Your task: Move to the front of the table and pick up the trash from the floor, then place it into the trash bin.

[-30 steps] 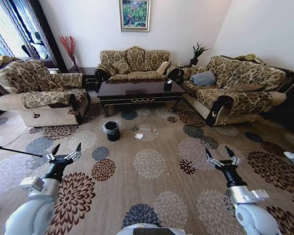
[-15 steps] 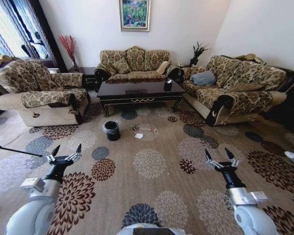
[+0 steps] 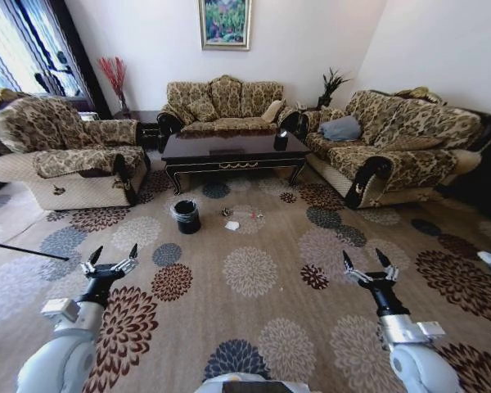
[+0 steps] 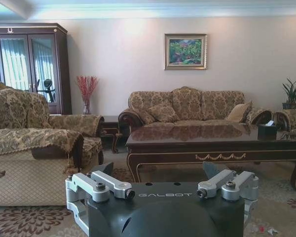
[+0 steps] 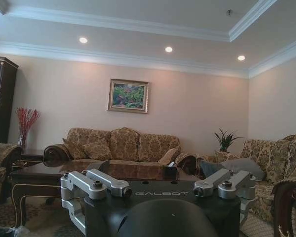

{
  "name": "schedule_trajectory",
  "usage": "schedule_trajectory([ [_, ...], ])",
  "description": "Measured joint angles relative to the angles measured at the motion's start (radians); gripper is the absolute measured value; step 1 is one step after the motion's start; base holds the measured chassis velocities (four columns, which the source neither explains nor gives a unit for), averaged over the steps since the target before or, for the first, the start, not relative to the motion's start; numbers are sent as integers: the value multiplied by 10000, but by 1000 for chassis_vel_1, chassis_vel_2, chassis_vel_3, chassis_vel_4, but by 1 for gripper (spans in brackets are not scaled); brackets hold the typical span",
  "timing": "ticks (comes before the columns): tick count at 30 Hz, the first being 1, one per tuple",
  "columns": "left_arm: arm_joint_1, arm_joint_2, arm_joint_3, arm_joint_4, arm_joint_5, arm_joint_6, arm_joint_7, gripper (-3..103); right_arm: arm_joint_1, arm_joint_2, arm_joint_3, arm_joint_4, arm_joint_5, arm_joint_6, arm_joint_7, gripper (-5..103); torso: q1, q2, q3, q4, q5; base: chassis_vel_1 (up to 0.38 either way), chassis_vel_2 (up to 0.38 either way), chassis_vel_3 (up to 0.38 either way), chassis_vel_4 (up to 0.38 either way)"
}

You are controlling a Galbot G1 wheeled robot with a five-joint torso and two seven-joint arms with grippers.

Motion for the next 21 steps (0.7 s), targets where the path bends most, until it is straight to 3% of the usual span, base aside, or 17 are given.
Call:
schedule_trajectory([
  [21,-172,-23,222,238,184,-63,24,100,77,53,11,-239,-115,47,44,100,-374,-854,-484,-1,0,0,0,0,0],
])
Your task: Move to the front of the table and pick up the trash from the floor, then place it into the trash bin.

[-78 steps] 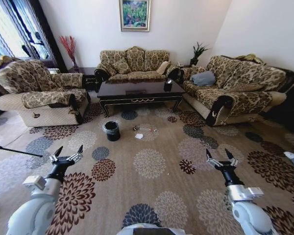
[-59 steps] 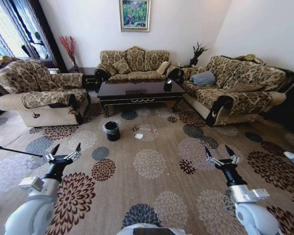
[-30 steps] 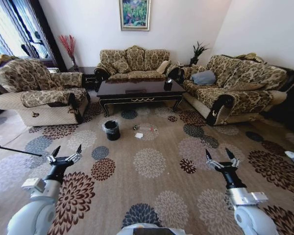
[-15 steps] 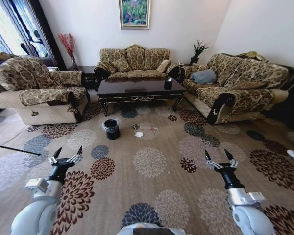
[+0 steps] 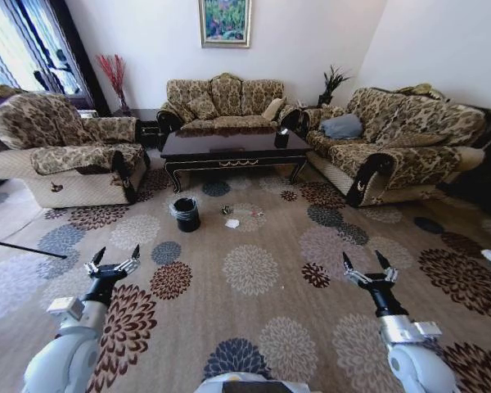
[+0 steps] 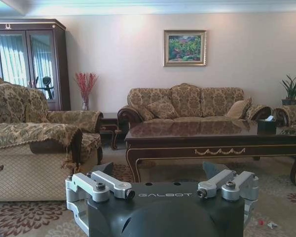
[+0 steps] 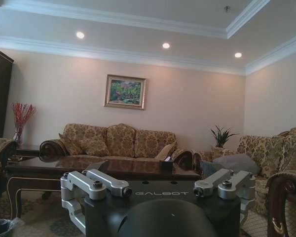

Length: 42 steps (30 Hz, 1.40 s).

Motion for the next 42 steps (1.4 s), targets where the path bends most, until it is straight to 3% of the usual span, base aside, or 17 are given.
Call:
schedule_trajectory([
  [42,392,-165,-39,-289,133,-135,66,100,-54,49,43,-107,23,261,139,100,-700,-1534,-832,-1,0,0,0,0,0],
])
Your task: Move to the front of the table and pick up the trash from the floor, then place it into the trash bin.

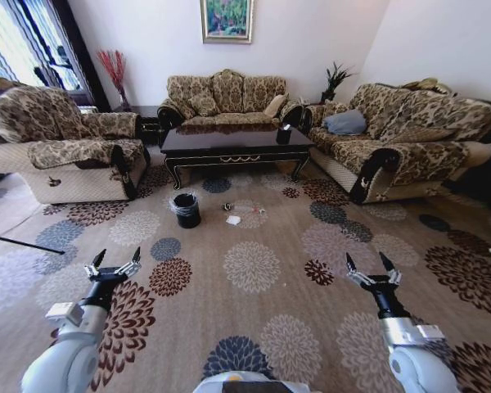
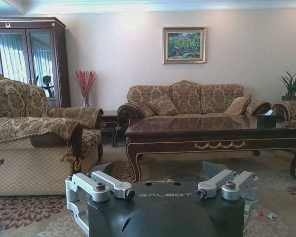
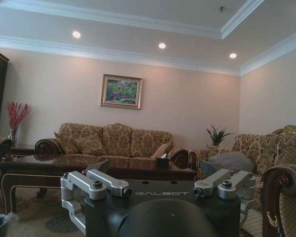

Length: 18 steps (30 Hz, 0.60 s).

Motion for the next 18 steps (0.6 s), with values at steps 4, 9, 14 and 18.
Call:
schedule_trajectory([
  [4,-20,-32,42,47,39,2,-8,100,34,-33,50,-76,12,16,28,100,-68,-177,-110,0,0,0,0,0,0],
  [9,-56,-62,83,132,41,2,-10,100,67,-58,92,-131,20,61,223,100,-156,-373,-219,-1,0,0,0,0,0],
  [14,-94,-111,171,273,52,8,-12,100,164,-47,97,-234,36,126,373,100,-242,-563,-319,0,0,0,0,0,0],
  [18,-121,-171,297,420,105,19,-15,100,216,-13,96,-299,90,129,382,100,-339,-787,-449,0,0,0,0,0,0],
])
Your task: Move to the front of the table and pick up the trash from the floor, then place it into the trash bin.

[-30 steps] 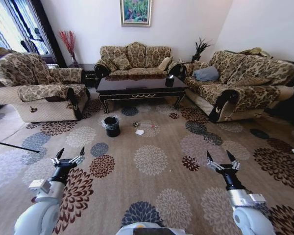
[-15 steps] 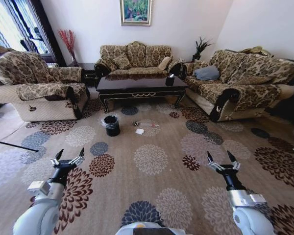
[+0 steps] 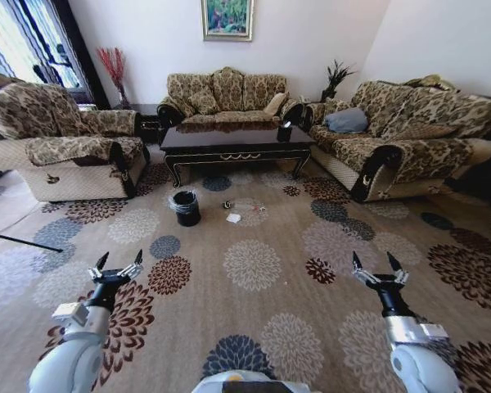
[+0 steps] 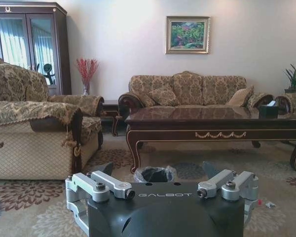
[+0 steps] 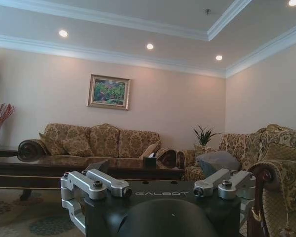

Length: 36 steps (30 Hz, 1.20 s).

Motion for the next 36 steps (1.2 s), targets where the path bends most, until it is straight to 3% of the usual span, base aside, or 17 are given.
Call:
schedule_trajectory([
  [25,-14,-27,174,33,45,6,-19,100,-454,-201,22,182,-72,357,513,100,-413,-998,-584,-2,0,0,0,0,0],
  [36,151,-142,202,35,319,-116,-14,100,-1020,346,268,579,113,678,562,100,-633,-1543,-911,-1,-1,0,0,0,0],
])
